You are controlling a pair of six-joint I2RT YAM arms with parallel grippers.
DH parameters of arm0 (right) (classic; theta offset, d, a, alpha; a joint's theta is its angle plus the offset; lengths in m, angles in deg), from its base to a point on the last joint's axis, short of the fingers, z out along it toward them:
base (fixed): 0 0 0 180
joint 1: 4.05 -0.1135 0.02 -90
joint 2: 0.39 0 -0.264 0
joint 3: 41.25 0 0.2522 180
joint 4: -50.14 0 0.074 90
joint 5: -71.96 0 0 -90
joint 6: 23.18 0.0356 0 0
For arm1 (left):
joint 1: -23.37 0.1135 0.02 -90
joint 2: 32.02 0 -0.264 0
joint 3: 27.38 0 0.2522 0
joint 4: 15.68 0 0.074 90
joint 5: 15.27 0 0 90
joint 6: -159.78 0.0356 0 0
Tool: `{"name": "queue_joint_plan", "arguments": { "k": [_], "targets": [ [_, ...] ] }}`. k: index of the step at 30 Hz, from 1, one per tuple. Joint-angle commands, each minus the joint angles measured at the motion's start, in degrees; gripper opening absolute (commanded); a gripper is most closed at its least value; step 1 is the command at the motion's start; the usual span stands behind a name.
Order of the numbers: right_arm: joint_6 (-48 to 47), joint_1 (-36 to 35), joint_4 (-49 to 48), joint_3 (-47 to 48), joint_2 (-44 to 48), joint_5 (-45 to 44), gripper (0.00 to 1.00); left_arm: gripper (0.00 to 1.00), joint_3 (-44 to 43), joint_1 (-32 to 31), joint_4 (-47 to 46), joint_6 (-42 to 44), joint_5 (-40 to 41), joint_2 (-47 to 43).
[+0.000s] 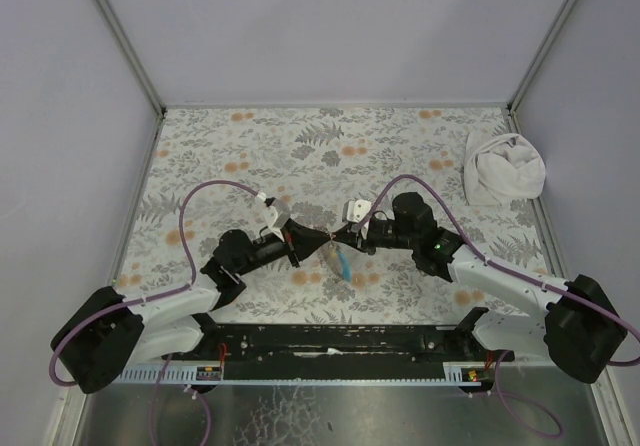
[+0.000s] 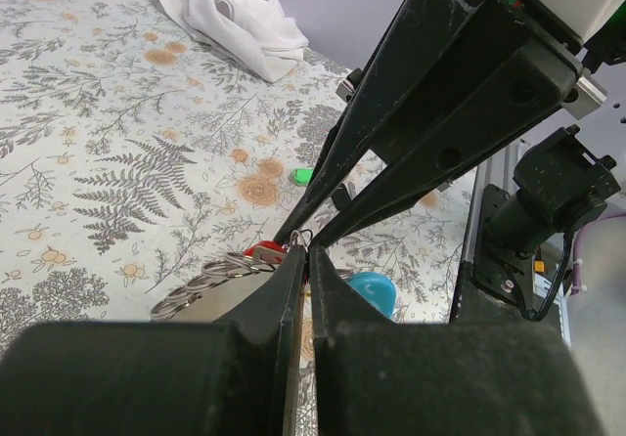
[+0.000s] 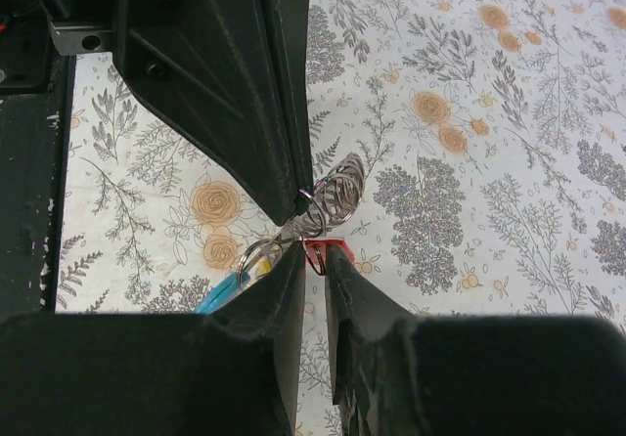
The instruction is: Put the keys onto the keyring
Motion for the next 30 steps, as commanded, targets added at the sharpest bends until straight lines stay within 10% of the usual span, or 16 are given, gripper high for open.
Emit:
{"name": "queue_joint_plan", "arguments": {
  "k": [1,8,30],
  "targets": [
    [0.74,-0.57,-4.19,0.42,0.34,0.95,0.21,0.0,0.2,-0.52,-6.89,0.44,-0.39,0.43],
    [-1.48,-0.55,-0.03,1.09,1.64,0.76,0.0,0.0,0.51,-0.48,-7.8,-0.07,0.86,0.51],
    [-10.52,-0.57,15.09,10.84,2.01,0.96,0.0,0.31,-3.1,0.15,10.2,4.84,-1.33,-6.24]
  ]
}}
